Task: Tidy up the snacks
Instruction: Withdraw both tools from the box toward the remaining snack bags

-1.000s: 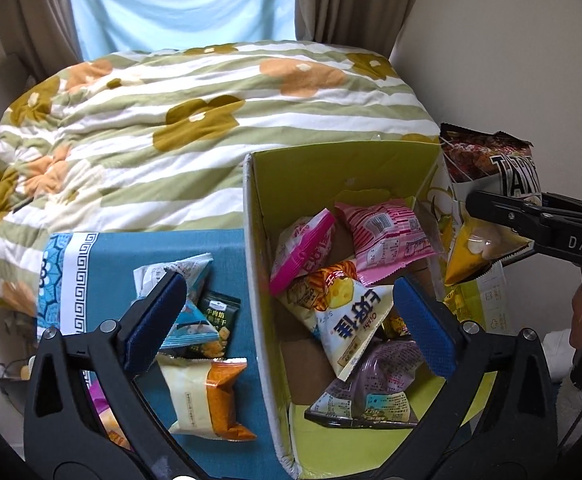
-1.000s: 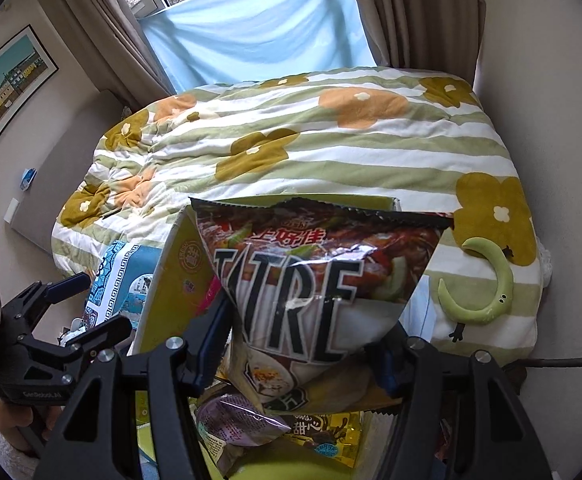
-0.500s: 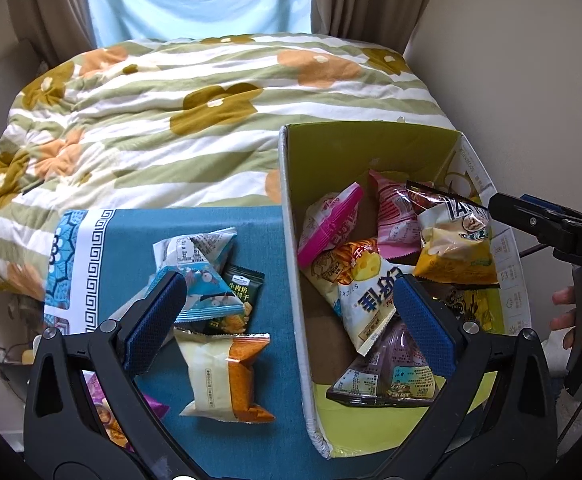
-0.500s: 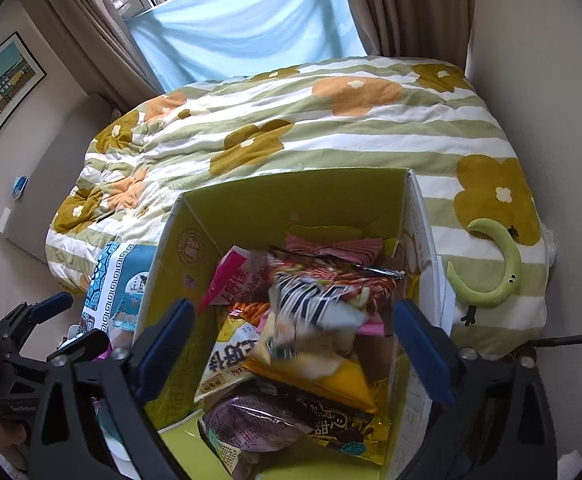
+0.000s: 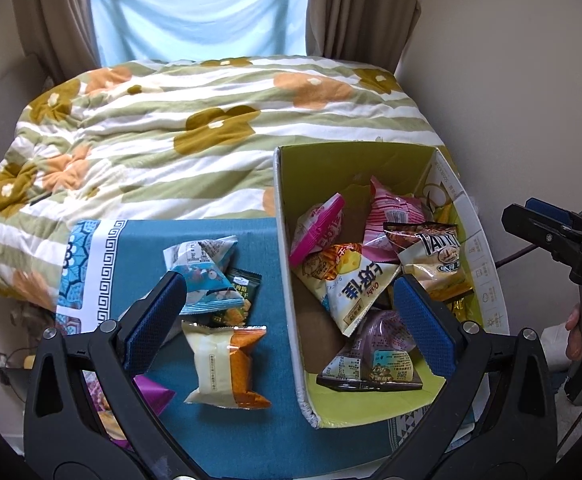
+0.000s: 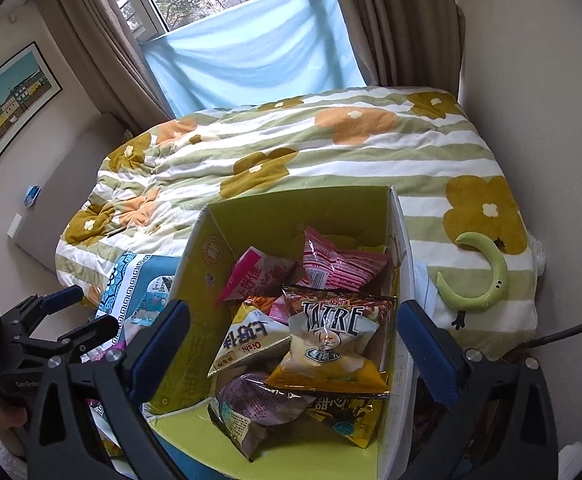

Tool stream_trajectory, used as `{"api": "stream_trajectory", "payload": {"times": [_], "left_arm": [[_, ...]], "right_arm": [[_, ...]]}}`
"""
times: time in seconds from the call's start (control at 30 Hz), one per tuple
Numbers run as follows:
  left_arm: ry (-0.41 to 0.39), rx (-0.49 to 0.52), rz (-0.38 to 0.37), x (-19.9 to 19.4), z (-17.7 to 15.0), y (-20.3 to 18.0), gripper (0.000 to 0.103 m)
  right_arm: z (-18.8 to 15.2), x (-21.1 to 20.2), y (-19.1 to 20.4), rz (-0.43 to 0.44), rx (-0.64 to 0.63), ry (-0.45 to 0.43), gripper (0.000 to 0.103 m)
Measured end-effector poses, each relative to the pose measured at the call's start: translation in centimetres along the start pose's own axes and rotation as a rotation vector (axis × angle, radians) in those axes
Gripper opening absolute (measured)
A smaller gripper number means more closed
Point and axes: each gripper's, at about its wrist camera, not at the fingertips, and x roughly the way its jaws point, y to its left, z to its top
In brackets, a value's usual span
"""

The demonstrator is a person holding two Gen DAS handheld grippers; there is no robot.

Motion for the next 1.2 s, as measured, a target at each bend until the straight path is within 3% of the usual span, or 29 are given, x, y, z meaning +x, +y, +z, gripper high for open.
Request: {"api": "stream_trajectory", "payload": {"times": [0.33,0.63,0.9,1.2], "left_arm": [[-0.016,-0.084,0.102,-4.0,-2.8,5.6,0.102],[-0.029,-0.154,0.172,-7.6,-4.8,16.1,0.102],[0.015,-0.140,0.160,-8.9,-7.8,26.2,0.102],[0.160,-0.100,0.064,-4.3,-12.2,33.7,0.102]], "right_arm": [[0.1,-1.3,5.6,0.078,-0.126,-0.068,0.103],[-1.0,-0.4,13.5,0.150,-0.183,-0.069,0.103],[-3.7,3.6,23.1,0.203,-0.188,-0.012,0.103],[-9.1,10.6,31.7,0.214,-0.260,0.114,0.103]]}}
